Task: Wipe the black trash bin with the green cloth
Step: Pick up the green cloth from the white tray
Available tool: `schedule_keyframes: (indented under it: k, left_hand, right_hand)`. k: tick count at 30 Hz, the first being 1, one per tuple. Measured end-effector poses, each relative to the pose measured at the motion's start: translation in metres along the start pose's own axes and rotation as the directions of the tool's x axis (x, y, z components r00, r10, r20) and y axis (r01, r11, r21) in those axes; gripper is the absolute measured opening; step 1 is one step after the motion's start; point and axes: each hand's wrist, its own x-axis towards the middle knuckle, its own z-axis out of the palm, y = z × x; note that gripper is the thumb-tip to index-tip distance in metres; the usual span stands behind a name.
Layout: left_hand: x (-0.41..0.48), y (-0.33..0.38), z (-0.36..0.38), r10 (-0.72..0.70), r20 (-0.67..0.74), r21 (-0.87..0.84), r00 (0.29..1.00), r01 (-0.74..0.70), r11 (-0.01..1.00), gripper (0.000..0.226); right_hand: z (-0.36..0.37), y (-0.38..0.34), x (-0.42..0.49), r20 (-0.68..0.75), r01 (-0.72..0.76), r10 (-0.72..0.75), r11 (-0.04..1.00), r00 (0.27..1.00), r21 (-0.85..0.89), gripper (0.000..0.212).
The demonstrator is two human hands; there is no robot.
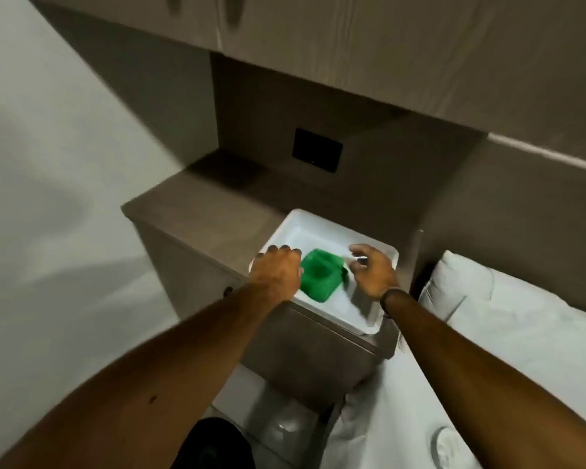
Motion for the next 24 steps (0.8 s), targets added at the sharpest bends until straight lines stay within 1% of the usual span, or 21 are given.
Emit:
schedule_keyframes:
  k: [1,2,4,6,8,10,13,14,15,17,18,20,22,24]
  left_hand:
    - [0.016,0.006,0.007,-0.034,0.089,0.002,0.995,0.034,0.999,0.042]
    - [0.028,0.010,0.010,-0.080,0.142,0.006,0.987,0.080,0.997,0.046]
    - [0.045,0.015,0.015,-0.172,0.272,0.000,0.947,0.178,0.984,0.054]
    - [0.058,0.023,0.023,-0.225,0.360,-0.018,0.905,0.248,0.969,0.057]
    - [0.068,0.025,0.030,-0.251,0.392,-0.049,0.885,0.292,0.955,0.056]
    - [0.079,0.023,0.037,-0.268,0.436,-0.091,0.859,0.338,0.937,0.059]
    - [0.091,0.023,0.032,-0.214,0.482,-0.174,0.850,0.333,0.927,0.060]
    - [0.095,0.023,0.024,-0.185,0.477,-0.221,0.859,0.320,0.921,0.056]
    - [0.097,0.024,0.015,-0.144,0.452,-0.269,0.880,0.288,0.919,0.048]
    - [0.088,0.018,-0.005,-0.049,0.352,-0.405,0.935,0.200,0.892,0.035]
    - [0.077,0.017,-0.017,0.003,0.279,-0.511,0.960,0.146,0.847,0.031]
    - [0.032,0.008,-0.038,0.112,0.119,-0.731,0.987,0.011,0.683,0.022]
    - [-0.024,0.000,-0.056,0.218,0.010,-0.836,0.976,-0.112,0.537,0.019]
    - [-0.085,-0.005,-0.062,0.333,-0.026,-0.885,0.942,-0.177,0.431,0.020]
  right_hand:
    - [0.004,0.008,0.014,0.076,-0.048,0.051,0.998,0.996,-0.043,0.037]
    - [0.006,0.008,0.023,0.159,-0.082,0.097,0.992,0.983,-0.100,0.042]
    - [0.014,0.009,0.043,0.285,-0.105,0.154,0.978,0.946,-0.182,0.056]
    - [0.024,0.010,0.059,0.374,-0.067,0.181,0.952,0.910,-0.297,0.070]
    - [0.032,0.012,0.072,0.420,-0.020,0.191,0.925,0.887,-0.378,0.077]
    - [0.037,0.017,0.082,0.432,-0.043,0.200,0.937,0.879,-0.346,0.081]
    - [0.027,0.013,0.089,0.450,-0.057,0.186,0.957,0.873,-0.285,0.086]
    - [0.017,0.008,0.091,0.452,-0.045,0.169,0.961,0.876,-0.272,0.085]
    - [0.004,0.000,0.092,0.454,-0.035,0.141,0.972,0.880,-0.233,0.079]
    - [-0.021,-0.016,0.084,0.468,-0.025,0.054,0.997,0.882,-0.068,0.047]
    - [-0.036,-0.024,0.072,0.473,-0.016,0.007,1.000,0.881,0.016,0.040]
    - [-0.054,-0.040,0.035,0.488,0.022,-0.080,0.992,0.869,0.122,0.039]
    - [-0.065,-0.056,-0.012,0.515,0.104,-0.183,0.979,0.838,0.178,0.035]
    - [-0.070,-0.067,-0.066,0.585,0.116,-0.260,0.955,0.768,0.273,0.042]
